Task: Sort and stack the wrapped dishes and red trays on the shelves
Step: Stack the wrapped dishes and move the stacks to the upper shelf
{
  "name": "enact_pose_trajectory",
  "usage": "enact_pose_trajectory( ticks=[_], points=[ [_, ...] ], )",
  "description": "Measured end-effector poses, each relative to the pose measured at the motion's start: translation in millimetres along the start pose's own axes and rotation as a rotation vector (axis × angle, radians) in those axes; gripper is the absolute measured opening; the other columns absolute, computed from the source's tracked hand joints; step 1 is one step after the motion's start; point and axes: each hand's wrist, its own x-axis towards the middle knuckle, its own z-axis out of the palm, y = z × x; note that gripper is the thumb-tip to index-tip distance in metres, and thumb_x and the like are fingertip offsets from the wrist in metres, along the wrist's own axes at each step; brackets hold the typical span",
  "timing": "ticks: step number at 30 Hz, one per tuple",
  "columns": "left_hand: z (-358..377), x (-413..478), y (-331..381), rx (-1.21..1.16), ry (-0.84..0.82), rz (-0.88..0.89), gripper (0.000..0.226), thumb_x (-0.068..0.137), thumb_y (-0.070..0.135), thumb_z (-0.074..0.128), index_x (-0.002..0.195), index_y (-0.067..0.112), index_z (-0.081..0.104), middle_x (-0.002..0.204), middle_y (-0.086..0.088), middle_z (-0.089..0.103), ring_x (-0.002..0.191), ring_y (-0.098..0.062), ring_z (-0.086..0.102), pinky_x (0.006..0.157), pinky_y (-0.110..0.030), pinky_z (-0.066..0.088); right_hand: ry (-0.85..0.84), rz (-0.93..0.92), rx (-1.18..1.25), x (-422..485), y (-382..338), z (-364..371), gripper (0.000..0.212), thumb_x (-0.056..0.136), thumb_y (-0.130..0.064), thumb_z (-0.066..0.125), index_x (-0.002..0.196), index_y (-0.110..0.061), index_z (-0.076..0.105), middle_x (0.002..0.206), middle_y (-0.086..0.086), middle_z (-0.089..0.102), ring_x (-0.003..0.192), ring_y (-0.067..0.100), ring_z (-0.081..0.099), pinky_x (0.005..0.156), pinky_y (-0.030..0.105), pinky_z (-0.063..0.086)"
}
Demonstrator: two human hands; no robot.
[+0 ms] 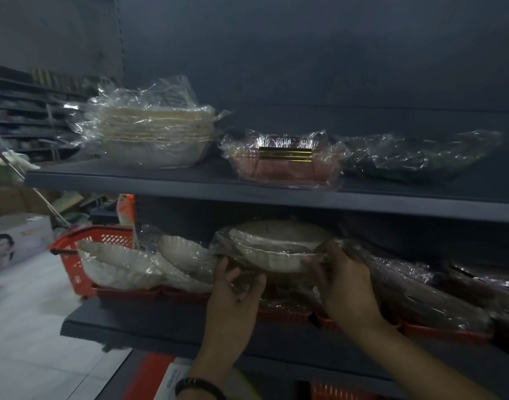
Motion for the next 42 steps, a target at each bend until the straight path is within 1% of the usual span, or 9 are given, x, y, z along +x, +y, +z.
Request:
enact_pose_trajectory(
  ticks=[2,5,9,14,21,24,28,34,42],
  points=[
    [-5,-9,8,-0.036,-0.017,0.028,0.079,0.092,0.033,0.079,0.156,0.048,0.034,0.138,0.017,0.053,0.105,0.009,0.063,0.107,-0.049,0.055,0.005,0.018,0.000,-8,-8,-6,0.013,0.096,-0.039,0.071,0.098,-0.027,0.065,0.092,-0.002,0.067,0.081,0.001,0.056,0.067,0.008,0.039],
    [-22,-19,25,-0.024,-0.031,0.064,0.051,0.094,0.030,0.077,0.121,0.062,0.048,0.117,0.023,0.069,0.097,0.005,0.071,0.098,-0.043,0.059,-0.002,0.029,0.031,-20,-22,-18,0.011,0.095,-0.040,0.070,0.098,-0.030,0.067,0.093,-0.004,0.068,0.082,-0.001,0.057,0.071,-0.001,0.036],
    [-54,-32,53,-0.012,-0.017,0.081,0.058,0.095,0.029,0.076,0.141,0.046,0.044,0.129,0.010,0.068,0.103,-0.010,0.076,0.086,-0.043,0.064,-0.048,0.023,0.100,-35,-47,-32,0.010,0.095,-0.041,0.070,0.094,-0.032,0.066,0.090,-0.012,0.068,0.085,0.002,0.063,0.069,0.010,0.040],
    [-92,-69,97,0.115,-0.015,0.187,0.059,0.092,0.023,0.078,0.133,0.053,0.048,0.107,0.039,0.071,0.099,0.006,0.073,0.086,-0.030,0.063,-0.063,-0.036,0.147,-56,-83,-40,0.024,0.092,-0.042,0.074,0.080,-0.046,0.054,0.085,-0.014,0.064,0.082,-0.002,0.059,0.070,0.016,0.040],
    [-152,-128,159,0.328,0.061,0.260,0.076,0.066,0.071,0.084,0.132,0.041,0.064,0.124,0.013,0.076,0.112,-0.012,0.075,0.097,-0.045,0.061,-0.095,-0.175,0.371,-68,-152,-75,0.016,0.088,-0.038,0.082,0.088,-0.034,0.067,0.086,-0.011,0.069,0.086,0.001,0.067,0.074,0.013,0.048],
    [-168,-148,189,0.459,0.092,0.325,0.070,0.069,0.069,0.087,0.128,0.041,0.062,0.111,0.016,0.078,0.102,-0.006,0.077,0.081,-0.030,0.064,-0.114,-0.197,0.463,-72,-184,-95,0.022,0.086,-0.047,0.083,0.087,-0.029,0.070,0.082,-0.013,0.072,0.081,0.001,0.070,0.071,0.017,0.053],
    [-178,-165,239,0.570,0.217,0.452,0.040,0.072,0.043,0.090,0.094,0.051,0.057,0.102,0.016,0.066,0.084,0.014,0.071,0.064,-0.011,0.057,-0.097,-0.212,0.569,-67,-216,-115,0.030,0.085,-0.052,0.079,0.082,-0.024,0.070,0.078,-0.011,0.074,0.076,0.003,0.072,0.065,0.015,0.051],
    [-190,-149,297,0.566,0.312,0.560,0.071,0.057,0.090,0.076,0.109,0.042,0.066,0.103,0.011,0.077,0.089,-0.010,0.078,0.075,-0.040,0.066,-0.037,-0.238,0.619,-23,-261,-139,0.023,0.089,-0.057,0.072,0.087,-0.034,0.072,0.086,-0.022,0.073,0.083,-0.003,0.069,0.067,0.012,0.048],
    [-188,-61,347,0.519,0.329,0.628,0.075,0.057,0.088,0.078,0.108,0.034,0.069,0.105,0.006,0.078,0.097,-0.018,0.077,0.084,-0.052,0.065,-0.051,-0.198,0.621,81,-289,-139,0.027,0.086,-0.058,0.078,0.086,-0.031,0.077,0.088,-0.011,0.078,0.083,0.005,0.072,0.072,0.027,0.051]
  ],
)
